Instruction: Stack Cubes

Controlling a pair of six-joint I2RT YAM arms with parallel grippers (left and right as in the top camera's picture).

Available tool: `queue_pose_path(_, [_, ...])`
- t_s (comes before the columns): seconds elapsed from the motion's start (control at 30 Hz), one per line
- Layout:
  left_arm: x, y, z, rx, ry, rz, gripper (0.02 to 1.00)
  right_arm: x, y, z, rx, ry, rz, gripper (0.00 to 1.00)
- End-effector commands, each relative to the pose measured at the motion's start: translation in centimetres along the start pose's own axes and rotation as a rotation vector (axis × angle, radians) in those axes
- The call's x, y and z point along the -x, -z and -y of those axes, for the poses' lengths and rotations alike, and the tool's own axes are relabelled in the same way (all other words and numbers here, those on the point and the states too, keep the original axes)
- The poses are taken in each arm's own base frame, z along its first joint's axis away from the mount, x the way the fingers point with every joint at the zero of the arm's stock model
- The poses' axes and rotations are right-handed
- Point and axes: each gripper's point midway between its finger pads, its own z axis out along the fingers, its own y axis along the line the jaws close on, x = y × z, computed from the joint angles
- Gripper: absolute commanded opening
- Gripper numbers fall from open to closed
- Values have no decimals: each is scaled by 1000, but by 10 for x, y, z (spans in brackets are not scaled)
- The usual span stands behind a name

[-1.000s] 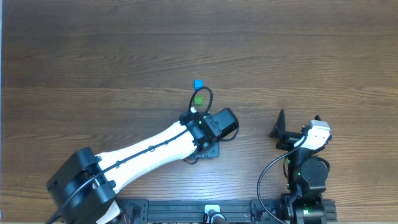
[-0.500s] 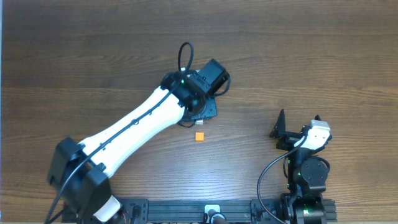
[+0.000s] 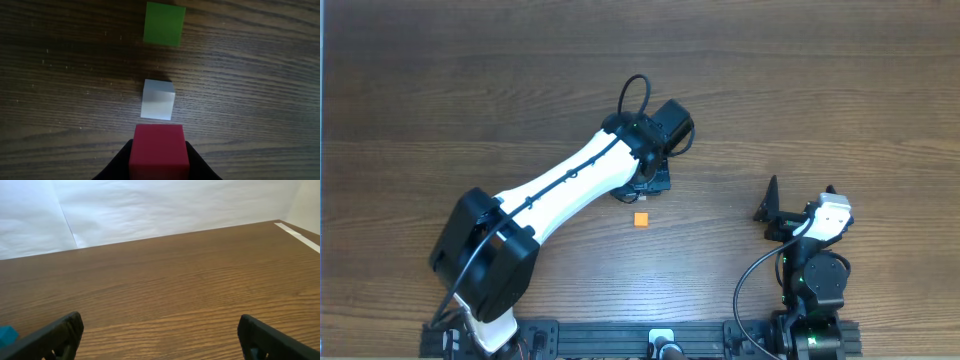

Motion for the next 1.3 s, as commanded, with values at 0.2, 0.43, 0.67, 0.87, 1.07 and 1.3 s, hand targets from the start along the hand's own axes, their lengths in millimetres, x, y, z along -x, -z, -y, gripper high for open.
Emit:
queue_pose_path(0.2, [3,-17,1,24,-38,-14,60,-1,0,4,-19,4,3,993])
queue_pose_path(0.43, [4,-23,3,26,-39,-14,62,-1,0,4,-19,4,3,991])
queue_pose_path(0.67, [5,-25,2,32,-64,-11,60,-1,0,4,-19,4,3,991])
queue_pose_path(0.87, [6,-26,0,40,-90,-7,58,-1,0,4,-19,4,3,991])
queue_pose_path(1.07, [8,-31,-4,49,-78,-19,60,-1,0,4,-19,4,3,993])
queue_pose_path(1.3, [10,-32,-7,51,-68,-25,60,-1,0,4,-19,4,3,993])
